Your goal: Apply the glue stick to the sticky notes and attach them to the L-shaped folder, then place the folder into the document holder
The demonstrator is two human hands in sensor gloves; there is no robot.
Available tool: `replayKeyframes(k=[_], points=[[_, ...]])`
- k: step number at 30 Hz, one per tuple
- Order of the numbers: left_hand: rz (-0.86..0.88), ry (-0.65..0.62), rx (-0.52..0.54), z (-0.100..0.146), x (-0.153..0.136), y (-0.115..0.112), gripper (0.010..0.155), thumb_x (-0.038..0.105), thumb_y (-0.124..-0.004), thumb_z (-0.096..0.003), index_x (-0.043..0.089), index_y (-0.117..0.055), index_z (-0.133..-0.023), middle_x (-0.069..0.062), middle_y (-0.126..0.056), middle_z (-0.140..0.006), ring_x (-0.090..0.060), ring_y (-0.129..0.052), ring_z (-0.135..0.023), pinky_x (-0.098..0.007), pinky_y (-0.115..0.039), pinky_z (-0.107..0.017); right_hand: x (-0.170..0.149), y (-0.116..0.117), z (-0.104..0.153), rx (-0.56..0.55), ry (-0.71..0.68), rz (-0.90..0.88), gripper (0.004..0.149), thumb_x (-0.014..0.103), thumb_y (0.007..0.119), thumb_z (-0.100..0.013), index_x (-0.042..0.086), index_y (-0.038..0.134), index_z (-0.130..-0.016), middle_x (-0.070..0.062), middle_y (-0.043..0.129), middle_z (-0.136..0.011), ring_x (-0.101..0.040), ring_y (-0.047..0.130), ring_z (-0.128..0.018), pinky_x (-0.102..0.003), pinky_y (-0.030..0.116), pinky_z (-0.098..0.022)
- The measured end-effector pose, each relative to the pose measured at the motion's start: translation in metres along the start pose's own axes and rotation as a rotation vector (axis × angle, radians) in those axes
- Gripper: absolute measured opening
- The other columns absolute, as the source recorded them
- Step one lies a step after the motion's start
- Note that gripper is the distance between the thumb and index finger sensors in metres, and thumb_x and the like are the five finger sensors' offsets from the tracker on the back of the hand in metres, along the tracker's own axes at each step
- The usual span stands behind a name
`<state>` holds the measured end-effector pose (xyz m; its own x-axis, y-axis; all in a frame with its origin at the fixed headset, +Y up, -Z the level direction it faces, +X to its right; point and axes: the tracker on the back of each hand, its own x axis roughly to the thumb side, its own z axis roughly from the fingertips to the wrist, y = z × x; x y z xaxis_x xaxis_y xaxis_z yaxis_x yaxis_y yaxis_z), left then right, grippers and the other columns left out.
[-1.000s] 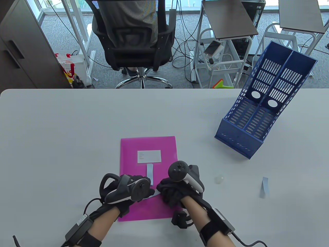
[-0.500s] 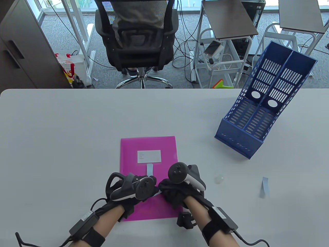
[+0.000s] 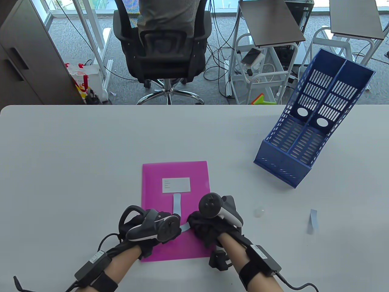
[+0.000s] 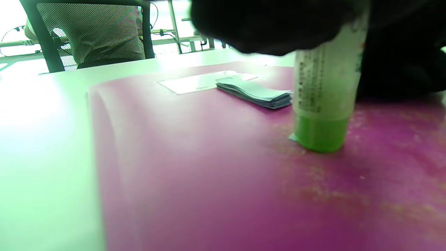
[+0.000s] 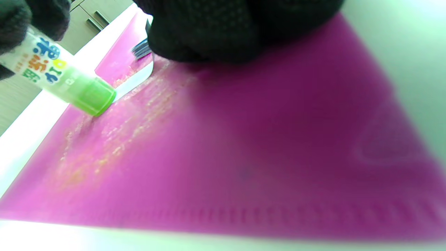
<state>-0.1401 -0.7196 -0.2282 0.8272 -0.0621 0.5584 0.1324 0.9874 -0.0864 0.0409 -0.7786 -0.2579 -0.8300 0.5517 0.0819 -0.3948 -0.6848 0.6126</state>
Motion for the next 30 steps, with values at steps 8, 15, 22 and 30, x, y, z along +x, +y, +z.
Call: replayKeyframes(k=[8,15,22,30], points=[[0.030,0.026,0.060,-0.027,0.024,0.002,0.044,0.056,-0.070,-0.0413,0.032,-0.076,-0.077,0.001,-0.095,-0.041,-0.006,-0.094,-0.013,-0.026,-0.083,-0.020,-0.005,-0.001,0.001,-0.008,-0.001,-0.016,0.034,0.031,0.057,-0.062,0.018,0.073,-0.090,0.000,0.088,-0.053,-0.008,0.089,-0.034,-0.032,0.079,-0.032],[-0.045,-0.001,0.039,-0.001,0.003,0.000,0.044,0.058,-0.069,-0.0412,0.032,-0.076,-0.076,0.003,-0.095,-0.039,-0.004,-0.094,-0.010,-0.024,-0.084,-0.017,-0.005,-0.001,0.001,-0.008,-0.010,-0.019,0.034,0.031,0.057,-0.062,0.018,0.073,-0.090,0.000,0.088,-0.053,-0.007,0.090,-0.033,-0.032,0.079,-0.031],[0.059,0.000,0.089,-0.023,0.021,-0.001,0.043,0.056,-0.068,-0.0420,0.032,-0.075,-0.077,-0.001,-0.093,-0.041,-0.007,-0.093,-0.013,-0.027,-0.082,-0.020,-0.006,0.000,0.001,-0.013,-0.010,-0.015,0.034,0.032,0.057,-0.062,0.018,0.073,-0.090,0.001,0.088,-0.053,-0.007,0.089,-0.033,-0.032,0.079,-0.031],[-0.041,0.006,0.056,-0.005,0.006,0.000,0.043,0.057,-0.067,-0.0412,0.033,-0.076,-0.076,0.002,-0.094,-0.039,-0.004,-0.093,-0.010,-0.025,-0.083,-0.018,-0.007,0.000,0.001,-0.011,-0.011,-0.025,0.034,0.032,0.057,-0.062,0.018,0.073,-0.090,0.001,0.088,-0.053,-0.007,0.089,-0.033,-0.032,0.079,-0.031]])
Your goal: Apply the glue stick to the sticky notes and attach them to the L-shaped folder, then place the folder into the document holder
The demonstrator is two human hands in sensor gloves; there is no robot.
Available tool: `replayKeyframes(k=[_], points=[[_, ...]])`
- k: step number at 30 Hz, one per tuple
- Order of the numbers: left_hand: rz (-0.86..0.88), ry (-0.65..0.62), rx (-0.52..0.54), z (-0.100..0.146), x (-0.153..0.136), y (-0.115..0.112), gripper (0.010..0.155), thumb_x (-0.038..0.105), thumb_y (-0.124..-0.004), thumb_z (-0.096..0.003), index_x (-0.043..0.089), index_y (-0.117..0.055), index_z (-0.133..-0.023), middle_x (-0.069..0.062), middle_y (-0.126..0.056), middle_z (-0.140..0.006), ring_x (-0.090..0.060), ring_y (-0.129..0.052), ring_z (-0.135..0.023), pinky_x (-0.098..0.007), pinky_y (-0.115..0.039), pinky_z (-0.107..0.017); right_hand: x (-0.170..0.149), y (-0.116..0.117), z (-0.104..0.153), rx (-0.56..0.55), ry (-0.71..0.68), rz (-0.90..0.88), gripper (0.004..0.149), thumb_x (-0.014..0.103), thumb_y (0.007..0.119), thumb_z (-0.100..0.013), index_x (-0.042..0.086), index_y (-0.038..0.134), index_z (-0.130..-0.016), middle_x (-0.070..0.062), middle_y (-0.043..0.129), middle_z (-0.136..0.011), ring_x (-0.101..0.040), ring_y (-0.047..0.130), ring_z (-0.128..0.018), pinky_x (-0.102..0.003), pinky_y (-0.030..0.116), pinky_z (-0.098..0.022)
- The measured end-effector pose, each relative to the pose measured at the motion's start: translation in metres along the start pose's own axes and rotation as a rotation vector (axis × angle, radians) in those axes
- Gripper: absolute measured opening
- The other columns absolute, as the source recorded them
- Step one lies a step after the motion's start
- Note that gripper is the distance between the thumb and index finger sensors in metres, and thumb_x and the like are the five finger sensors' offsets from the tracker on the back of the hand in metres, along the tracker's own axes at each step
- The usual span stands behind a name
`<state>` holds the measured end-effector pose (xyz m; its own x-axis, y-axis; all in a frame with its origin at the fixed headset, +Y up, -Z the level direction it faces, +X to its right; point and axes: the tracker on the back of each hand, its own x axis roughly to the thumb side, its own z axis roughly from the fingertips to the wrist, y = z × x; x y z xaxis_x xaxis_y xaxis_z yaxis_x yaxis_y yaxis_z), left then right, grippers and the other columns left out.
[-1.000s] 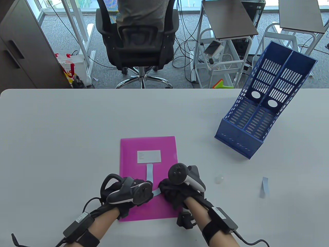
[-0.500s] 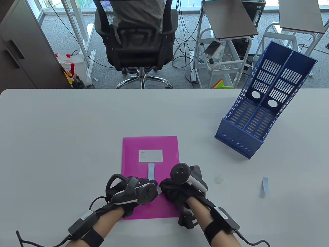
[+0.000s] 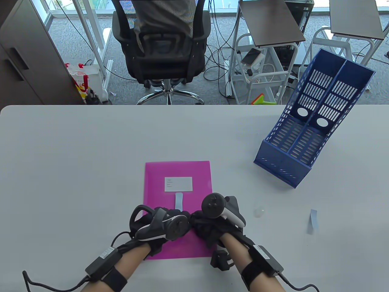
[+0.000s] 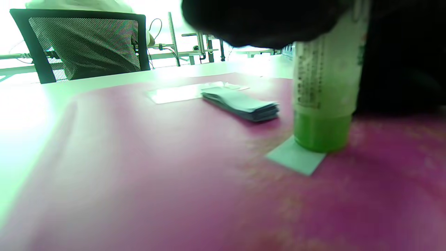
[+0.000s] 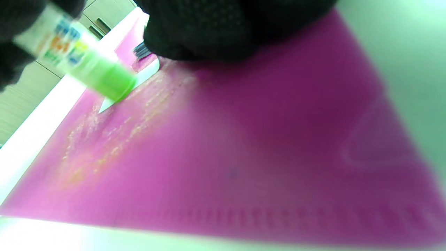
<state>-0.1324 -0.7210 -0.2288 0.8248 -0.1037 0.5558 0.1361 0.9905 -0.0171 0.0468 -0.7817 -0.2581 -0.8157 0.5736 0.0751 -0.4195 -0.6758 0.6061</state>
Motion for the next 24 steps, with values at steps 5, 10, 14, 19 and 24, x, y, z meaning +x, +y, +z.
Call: replayKeyframes(k=[5,10,14,19,24], points=[[0.045,0.000,0.027,0.008,-0.010,-0.004,0.043,0.056,-0.068,-0.0417,0.032,-0.076,-0.076,0.001,-0.094,-0.039,-0.005,-0.093,-0.010,-0.026,-0.083,-0.018,0.000,0.000,0.000,-0.002,-0.001,0.005,0.035,0.032,0.057,-0.062,0.018,0.073,-0.090,0.001,0.088,-0.052,-0.007,0.089,-0.033,-0.032,0.079,-0.030],[0.103,0.018,0.053,-0.018,0.010,-0.003,0.043,0.057,-0.068,-0.0412,0.033,-0.075,-0.077,0.001,-0.093,-0.042,-0.007,-0.093,-0.014,-0.027,-0.082,-0.021,0.000,0.000,0.000,-0.004,0.003,0.005,0.034,0.032,0.057,-0.062,0.018,0.073,-0.090,0.001,0.088,-0.052,-0.007,0.089,-0.033,-0.032,0.079,-0.030],[0.043,0.015,0.009,-0.021,0.014,0.001,0.043,0.058,-0.067,-0.0410,0.034,-0.074,-0.077,0.002,-0.093,-0.042,-0.005,-0.093,-0.013,-0.026,-0.083,-0.021,-0.001,0.000,0.000,-0.001,0.003,0.000,0.034,0.032,0.057,-0.062,0.018,0.073,-0.090,0.001,0.088,-0.053,-0.007,0.089,-0.033,-0.032,0.079,-0.031],[0.006,0.003,-0.006,0.003,-0.008,-0.001,0.043,0.058,-0.067,-0.0410,0.034,-0.076,-0.076,0.003,-0.094,-0.040,-0.004,-0.093,-0.012,-0.025,-0.083,-0.018,-0.001,0.000,0.000,-0.002,0.000,0.001,0.035,0.032,0.057,-0.062,0.018,0.073,-0.090,0.001,0.088,-0.053,-0.007,0.089,-0.033,-0.032,0.079,-0.030],[0.063,0.012,0.031,-0.009,-0.001,-0.002,0.043,0.057,-0.068,-0.0410,0.033,-0.076,-0.076,0.001,-0.094,-0.040,-0.006,-0.093,-0.012,-0.026,-0.083,-0.019,-0.001,0.000,-0.001,-0.003,0.001,0.004,0.034,0.032,0.057,-0.062,0.018,0.073,-0.090,0.001,0.088,-0.053,-0.007,0.089,-0.033,-0.032,0.079,-0.030]])
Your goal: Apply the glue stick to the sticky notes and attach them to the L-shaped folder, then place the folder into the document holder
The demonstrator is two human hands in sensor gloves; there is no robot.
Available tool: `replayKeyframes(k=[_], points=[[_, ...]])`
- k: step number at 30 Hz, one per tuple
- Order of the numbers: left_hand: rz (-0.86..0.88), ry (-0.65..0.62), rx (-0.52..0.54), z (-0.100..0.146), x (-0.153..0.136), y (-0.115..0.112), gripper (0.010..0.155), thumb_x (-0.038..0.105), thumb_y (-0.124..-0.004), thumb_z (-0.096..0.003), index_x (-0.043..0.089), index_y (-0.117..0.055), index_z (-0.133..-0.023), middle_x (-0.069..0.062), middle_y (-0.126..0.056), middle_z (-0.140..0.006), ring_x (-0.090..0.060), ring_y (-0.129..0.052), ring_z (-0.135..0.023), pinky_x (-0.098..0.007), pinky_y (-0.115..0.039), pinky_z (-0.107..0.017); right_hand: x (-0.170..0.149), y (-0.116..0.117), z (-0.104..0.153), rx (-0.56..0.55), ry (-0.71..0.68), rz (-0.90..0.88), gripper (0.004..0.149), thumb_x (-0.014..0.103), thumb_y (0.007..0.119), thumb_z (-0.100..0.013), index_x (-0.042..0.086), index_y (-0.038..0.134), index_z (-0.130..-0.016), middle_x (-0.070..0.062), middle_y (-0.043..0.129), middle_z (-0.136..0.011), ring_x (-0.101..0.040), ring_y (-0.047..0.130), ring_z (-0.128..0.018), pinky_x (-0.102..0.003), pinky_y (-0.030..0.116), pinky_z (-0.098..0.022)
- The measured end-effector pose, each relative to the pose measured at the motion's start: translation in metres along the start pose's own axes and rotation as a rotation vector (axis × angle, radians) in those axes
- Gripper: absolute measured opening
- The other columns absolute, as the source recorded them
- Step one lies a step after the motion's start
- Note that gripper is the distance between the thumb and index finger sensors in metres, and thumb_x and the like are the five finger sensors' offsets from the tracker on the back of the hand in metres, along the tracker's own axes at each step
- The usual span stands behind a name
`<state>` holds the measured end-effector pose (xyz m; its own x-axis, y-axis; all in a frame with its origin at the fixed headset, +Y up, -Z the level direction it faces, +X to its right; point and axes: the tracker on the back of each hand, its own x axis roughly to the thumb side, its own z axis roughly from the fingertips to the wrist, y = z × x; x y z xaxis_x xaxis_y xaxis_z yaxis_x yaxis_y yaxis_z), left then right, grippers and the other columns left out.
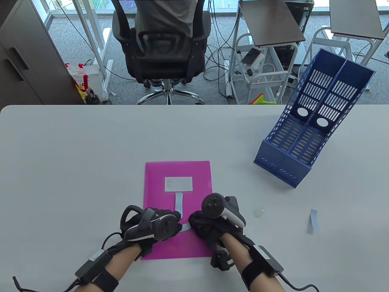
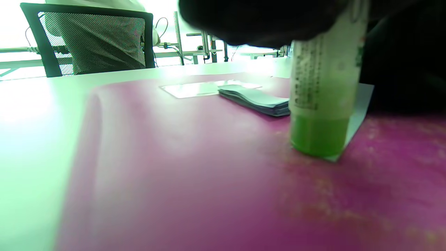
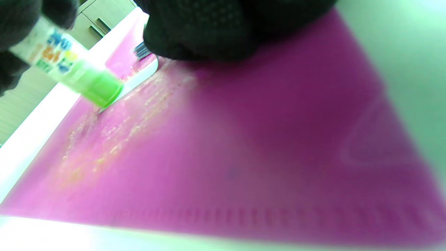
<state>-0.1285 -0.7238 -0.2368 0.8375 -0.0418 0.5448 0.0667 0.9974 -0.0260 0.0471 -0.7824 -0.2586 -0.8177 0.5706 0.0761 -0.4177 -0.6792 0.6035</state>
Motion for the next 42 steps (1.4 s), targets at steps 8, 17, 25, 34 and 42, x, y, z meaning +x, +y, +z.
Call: replayKeyframes(k=[8,17,25,34,42], points=[[-0.012,0.008,-0.007,-0.012,0.014,0.001,0.043,0.058,-0.068,-0.0404,0.034,-0.075,-0.076,0.002,-0.094,-0.042,-0.006,-0.094,-0.014,-0.026,-0.083,-0.021,-0.001,0.000,0.000,-0.001,0.001,-0.009,0.035,0.032,0.057,-0.062,0.018,0.072,-0.090,0.001,0.088,-0.053,-0.007,0.089,-0.033,-0.031,0.079,-0.030],[-0.051,0.002,-0.013,0.001,0.000,0.001,0.043,0.058,-0.068,-0.0406,0.034,-0.076,-0.076,0.002,-0.094,-0.040,-0.005,-0.094,-0.012,-0.025,-0.083,-0.019,-0.001,0.000,0.000,-0.004,-0.001,0.000,0.035,0.032,0.057,-0.062,0.018,0.072,-0.090,0.001,0.088,-0.053,-0.007,0.089,-0.033,-0.031,0.079,-0.031],[-0.028,0.006,-0.020,-0.010,0.009,0.001,0.044,0.059,-0.068,-0.0397,0.035,-0.075,-0.076,0.003,-0.094,-0.042,-0.005,-0.094,-0.014,-0.026,-0.083,-0.021,-0.001,0.000,0.000,-0.003,0.001,0.000,0.035,0.032,0.057,-0.062,0.018,0.072,-0.090,0.001,0.088,-0.053,-0.007,0.089,-0.033,-0.031,0.079,-0.031],[-0.011,-0.010,-0.002,0.002,-0.004,-0.001,0.044,0.058,-0.069,-0.0399,0.034,-0.076,-0.076,0.002,-0.094,-0.041,-0.006,-0.094,-0.013,-0.026,-0.083,-0.020,-0.001,0.000,0.000,-0.005,0.005,0.004,0.034,0.032,0.057,-0.062,0.018,0.072,-0.090,0.001,0.088,-0.053,-0.007,0.089,-0.033,-0.031,0.079,-0.030],[-0.038,-0.033,-0.012,-0.004,0.010,0.000,0.044,0.059,-0.068,-0.0395,0.036,-0.075,-0.076,0.003,-0.094,-0.042,-0.005,-0.094,-0.014,-0.025,-0.084,-0.021,-0.001,0.000,0.000,-0.004,0.004,0.005,0.034,0.032,0.057,-0.062,0.019,0.072,-0.090,0.001,0.088,-0.053,-0.006,0.089,-0.033,-0.031,0.079,-0.031]])
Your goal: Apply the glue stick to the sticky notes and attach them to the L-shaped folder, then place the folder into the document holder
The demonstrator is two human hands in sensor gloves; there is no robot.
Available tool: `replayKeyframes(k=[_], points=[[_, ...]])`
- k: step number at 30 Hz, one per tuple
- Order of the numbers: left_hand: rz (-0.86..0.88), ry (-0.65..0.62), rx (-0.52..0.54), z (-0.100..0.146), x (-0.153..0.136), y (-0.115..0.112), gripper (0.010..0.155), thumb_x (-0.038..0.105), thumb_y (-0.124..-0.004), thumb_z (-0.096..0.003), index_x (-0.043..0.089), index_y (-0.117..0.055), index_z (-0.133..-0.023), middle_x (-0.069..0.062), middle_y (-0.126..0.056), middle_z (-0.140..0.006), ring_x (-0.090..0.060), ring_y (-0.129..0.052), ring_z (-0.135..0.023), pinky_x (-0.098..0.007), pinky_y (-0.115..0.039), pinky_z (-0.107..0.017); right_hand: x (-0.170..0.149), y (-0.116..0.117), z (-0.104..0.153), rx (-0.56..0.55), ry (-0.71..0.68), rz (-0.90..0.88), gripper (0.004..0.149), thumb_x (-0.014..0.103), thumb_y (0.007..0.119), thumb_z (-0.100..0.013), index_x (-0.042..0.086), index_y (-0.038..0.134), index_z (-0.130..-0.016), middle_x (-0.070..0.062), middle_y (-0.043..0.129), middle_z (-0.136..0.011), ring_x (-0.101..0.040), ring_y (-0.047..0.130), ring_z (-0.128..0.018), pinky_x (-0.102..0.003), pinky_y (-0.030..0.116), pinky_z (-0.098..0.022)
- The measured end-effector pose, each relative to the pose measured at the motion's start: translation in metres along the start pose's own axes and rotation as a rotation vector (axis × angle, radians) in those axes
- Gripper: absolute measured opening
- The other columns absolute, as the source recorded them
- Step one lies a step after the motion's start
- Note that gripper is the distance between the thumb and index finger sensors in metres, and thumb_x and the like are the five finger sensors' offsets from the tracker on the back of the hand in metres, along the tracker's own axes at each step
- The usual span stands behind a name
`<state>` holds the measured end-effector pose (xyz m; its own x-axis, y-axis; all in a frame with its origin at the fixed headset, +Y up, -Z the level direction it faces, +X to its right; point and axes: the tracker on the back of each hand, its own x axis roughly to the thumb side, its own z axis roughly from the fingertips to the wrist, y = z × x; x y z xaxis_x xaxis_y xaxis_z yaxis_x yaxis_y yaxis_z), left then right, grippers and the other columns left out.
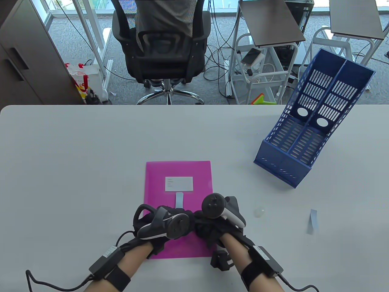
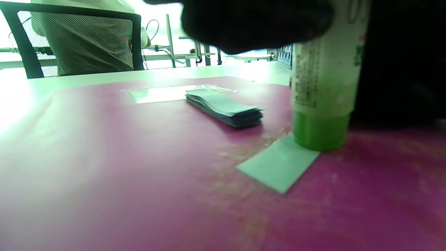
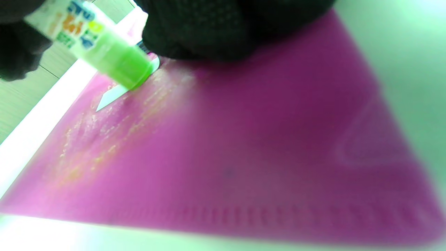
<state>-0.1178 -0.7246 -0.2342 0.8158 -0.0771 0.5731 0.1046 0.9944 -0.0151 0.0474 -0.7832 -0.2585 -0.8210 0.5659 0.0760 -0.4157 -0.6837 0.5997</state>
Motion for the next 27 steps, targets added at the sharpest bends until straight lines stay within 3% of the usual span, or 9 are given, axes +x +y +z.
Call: replayKeyframes(k=[6,17,27], points=[[-0.007,0.002,-0.024,0.019,-0.020,-0.001,0.044,0.059,-0.069,-0.0397,0.034,-0.076,-0.075,0.003,-0.095,-0.041,-0.005,-0.094,-0.013,-0.025,-0.084,-0.019,0.000,0.000,0.000,0.000,-0.001,0.000,0.034,0.032,0.057,-0.062,0.019,0.072,-0.090,0.001,0.088,-0.053,-0.007,0.089,-0.033,-0.031,0.079,-0.031],[0.016,0.021,0.000,-0.014,0.010,0.000,0.044,0.059,-0.068,-0.0396,0.035,-0.074,-0.077,0.003,-0.093,-0.044,-0.006,-0.094,-0.016,-0.026,-0.083,-0.023,0.000,0.000,0.000,-0.002,0.002,0.003,0.034,0.032,0.057,-0.062,0.019,0.072,-0.090,0.002,0.088,-0.053,-0.006,0.089,-0.033,-0.031,0.079,-0.031],[-0.003,0.038,-0.016,0.020,-0.020,-0.002,0.044,0.058,-0.068,-0.0403,0.034,-0.076,-0.076,0.003,-0.095,-0.041,-0.005,-0.094,-0.012,-0.025,-0.084,-0.019,0.001,0.000,0.000,-0.007,0.009,0.014,0.034,0.032,0.057,-0.062,0.019,0.072,-0.090,0.002,0.088,-0.052,-0.006,0.089,-0.033,-0.031,0.079,-0.031]])
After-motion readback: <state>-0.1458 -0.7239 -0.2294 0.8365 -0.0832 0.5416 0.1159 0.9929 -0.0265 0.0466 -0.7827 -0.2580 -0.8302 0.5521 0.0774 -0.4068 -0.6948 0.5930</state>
